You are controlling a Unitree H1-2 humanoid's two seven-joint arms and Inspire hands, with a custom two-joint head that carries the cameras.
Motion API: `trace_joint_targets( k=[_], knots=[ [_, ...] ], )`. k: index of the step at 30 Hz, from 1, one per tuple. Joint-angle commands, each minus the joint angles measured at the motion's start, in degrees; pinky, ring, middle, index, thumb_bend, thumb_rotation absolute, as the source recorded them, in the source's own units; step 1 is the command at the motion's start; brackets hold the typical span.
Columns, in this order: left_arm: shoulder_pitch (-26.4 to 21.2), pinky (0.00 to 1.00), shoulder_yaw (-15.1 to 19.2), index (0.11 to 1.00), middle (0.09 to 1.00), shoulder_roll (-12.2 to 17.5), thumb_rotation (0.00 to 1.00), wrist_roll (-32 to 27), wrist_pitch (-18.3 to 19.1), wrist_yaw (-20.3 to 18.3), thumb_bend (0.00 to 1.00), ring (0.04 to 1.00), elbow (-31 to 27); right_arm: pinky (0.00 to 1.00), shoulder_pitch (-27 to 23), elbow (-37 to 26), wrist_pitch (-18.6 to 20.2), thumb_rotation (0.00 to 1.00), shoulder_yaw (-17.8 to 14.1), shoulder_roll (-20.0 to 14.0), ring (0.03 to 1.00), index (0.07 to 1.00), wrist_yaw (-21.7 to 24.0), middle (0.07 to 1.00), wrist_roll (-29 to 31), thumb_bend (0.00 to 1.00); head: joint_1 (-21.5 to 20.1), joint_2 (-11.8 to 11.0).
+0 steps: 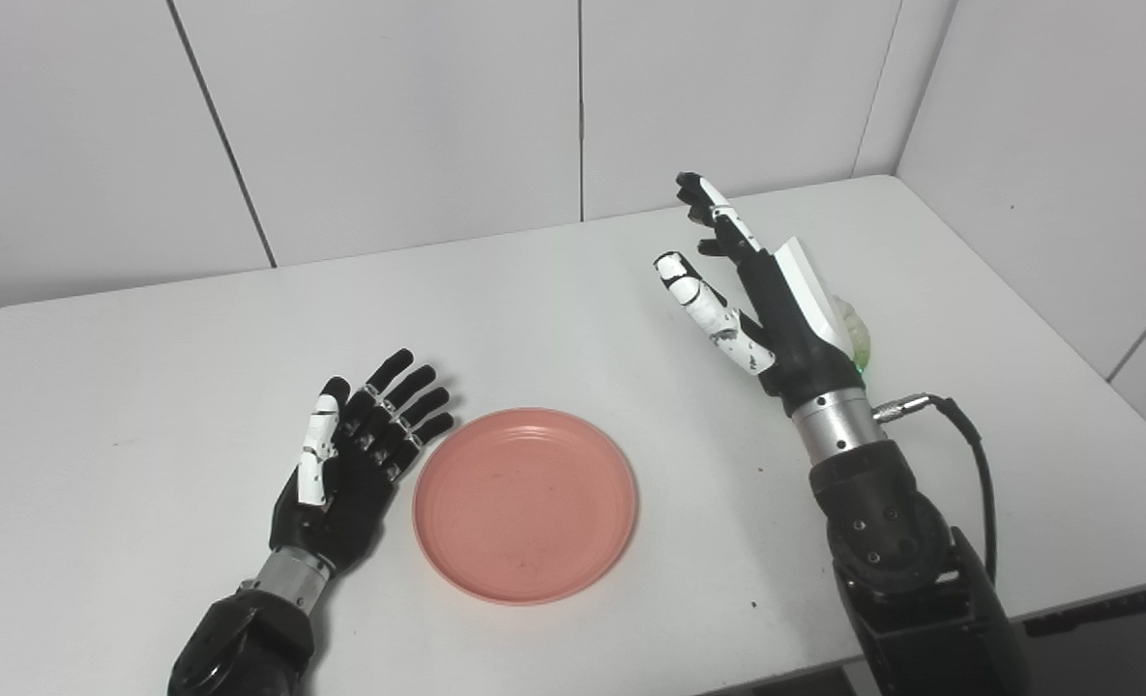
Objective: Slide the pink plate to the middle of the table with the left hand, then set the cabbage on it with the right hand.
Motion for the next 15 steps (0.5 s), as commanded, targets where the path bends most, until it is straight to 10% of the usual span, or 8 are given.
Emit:
trace_joint_targets(
  k=[1, 15],
  knots=[
    [1.5, 0.81, 0.1, 0.838, 0.851, 1.4, 1.0, 1.4, 1.7, 1.0, 0.47, 0.832, 3.5, 0.81, -3.1, -2.5, 0.6, 1.0, -0.3, -1.1, 0.883, 0.921, 0.4, 0.91, -3.1, 0.58, -0.3, 0.0],
    [0.9, 0.8, 0.5, 0.827, 0.84, 2.2, 1.0, 1.9, 0.2, -0.2, 0.46, 0.824, 5.2, 0.76, -5.8, 1.8, 0.5, 0.61, -2.2, -7.9, 0.864, 0.935, 1.2, 0.917, -18.1, 0.99, -2.0, -0.3]
  ],
)
